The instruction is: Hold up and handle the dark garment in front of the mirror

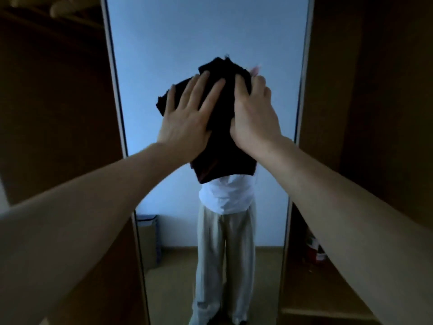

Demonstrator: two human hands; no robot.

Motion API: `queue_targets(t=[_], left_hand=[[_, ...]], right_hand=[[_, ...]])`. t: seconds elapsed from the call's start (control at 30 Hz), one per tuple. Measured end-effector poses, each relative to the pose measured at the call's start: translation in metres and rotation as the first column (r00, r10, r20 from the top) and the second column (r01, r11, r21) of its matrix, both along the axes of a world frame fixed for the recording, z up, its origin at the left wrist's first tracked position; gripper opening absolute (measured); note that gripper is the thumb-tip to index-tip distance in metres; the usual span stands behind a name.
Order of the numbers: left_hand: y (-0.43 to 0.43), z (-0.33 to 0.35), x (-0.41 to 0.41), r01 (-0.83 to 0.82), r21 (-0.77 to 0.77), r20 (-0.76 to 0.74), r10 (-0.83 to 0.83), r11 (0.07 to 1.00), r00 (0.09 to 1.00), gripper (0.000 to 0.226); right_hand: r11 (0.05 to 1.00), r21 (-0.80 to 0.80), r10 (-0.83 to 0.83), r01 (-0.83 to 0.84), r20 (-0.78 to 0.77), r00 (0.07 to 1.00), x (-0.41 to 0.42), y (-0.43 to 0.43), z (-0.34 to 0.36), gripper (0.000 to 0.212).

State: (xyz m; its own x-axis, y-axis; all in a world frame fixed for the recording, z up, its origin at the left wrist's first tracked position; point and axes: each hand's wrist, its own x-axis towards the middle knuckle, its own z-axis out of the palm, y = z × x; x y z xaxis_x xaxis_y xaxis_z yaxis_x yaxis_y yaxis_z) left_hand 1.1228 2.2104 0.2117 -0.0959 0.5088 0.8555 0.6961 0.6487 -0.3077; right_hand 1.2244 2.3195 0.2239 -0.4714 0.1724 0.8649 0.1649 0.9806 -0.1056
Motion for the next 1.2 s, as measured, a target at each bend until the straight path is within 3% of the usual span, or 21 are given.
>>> queue_targets(t=[0.37, 0.8, 0.93, 1.1, 1.2], left_hand=[[0.002, -0.07, -0.004, 0.088, 0.053, 0.022, -0.089, 0.995, 0.996, 0.076], [0.012, -0.222, -0.013, 0.152, 0.147, -0.068, -0.143, 0.977, 0.987, 0.081], [0.006, -0.294, -0.012, 0.148, 0.131, -0.08, -0.138, 0.98, 0.987, 0.08], [-0.003, -0.367, -0.015, 0.125, 0.137, -0.007, -0.125, 0.983, 0.992, 0.079], [-0.002, -0.364, -0.016, 0.134, 0.181, 0.029, -0.141, 0.974, 0.99, 0.079]], right_hand=[[0.998, 0.052, -0.017, 0.026, -0.161, 0.987, -0.01, -0.004, -0.076, 0.064], [0.984, 0.155, -0.054, 0.088, -0.212, 0.976, -0.012, 0.005, -0.223, 0.064], [0.982, 0.163, -0.063, 0.1, -0.22, 0.973, -0.013, 0.001, -0.297, 0.064], [0.975, 0.217, 0.014, 0.038, -0.233, 0.972, -0.018, -0.01, -0.379, 0.058], [0.953, 0.297, 0.017, 0.061, -0.254, 0.967, -0.023, -0.009, -0.371, 0.051]])
